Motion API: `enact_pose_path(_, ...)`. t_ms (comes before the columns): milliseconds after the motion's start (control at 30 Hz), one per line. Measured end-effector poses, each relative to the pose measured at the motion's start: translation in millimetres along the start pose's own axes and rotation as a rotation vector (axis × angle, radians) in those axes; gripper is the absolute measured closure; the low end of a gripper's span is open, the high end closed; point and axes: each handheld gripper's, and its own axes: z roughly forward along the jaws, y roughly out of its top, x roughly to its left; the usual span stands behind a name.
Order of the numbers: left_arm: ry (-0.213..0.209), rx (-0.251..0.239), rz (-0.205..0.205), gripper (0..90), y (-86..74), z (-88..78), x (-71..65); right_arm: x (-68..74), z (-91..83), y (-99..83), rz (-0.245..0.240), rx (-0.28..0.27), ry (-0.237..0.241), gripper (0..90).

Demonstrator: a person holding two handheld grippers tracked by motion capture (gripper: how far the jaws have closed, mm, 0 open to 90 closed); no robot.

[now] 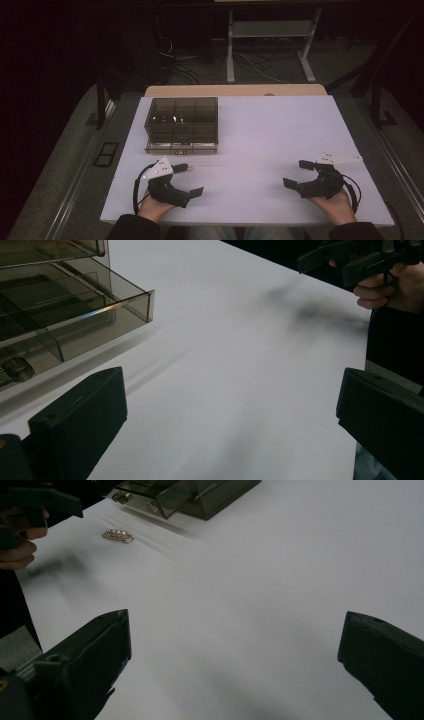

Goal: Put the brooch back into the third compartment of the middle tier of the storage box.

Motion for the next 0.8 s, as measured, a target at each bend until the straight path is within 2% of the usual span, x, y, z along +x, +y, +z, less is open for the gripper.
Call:
enact_pose_path(267, -0.011, 0.007, 0.008, 0.0, 0.8, 2.2, -0.3, 1.3, -1.6, -0.5, -0.004, 0.010, -0.005, 0.3)
enact_pose_path(800, -0.002, 0.051, 0.033, 0.0, 2.4, 4.0, -5.2, 3.0, -2.2, -0.4, -0.020, 0.046, 0.007, 0.2)
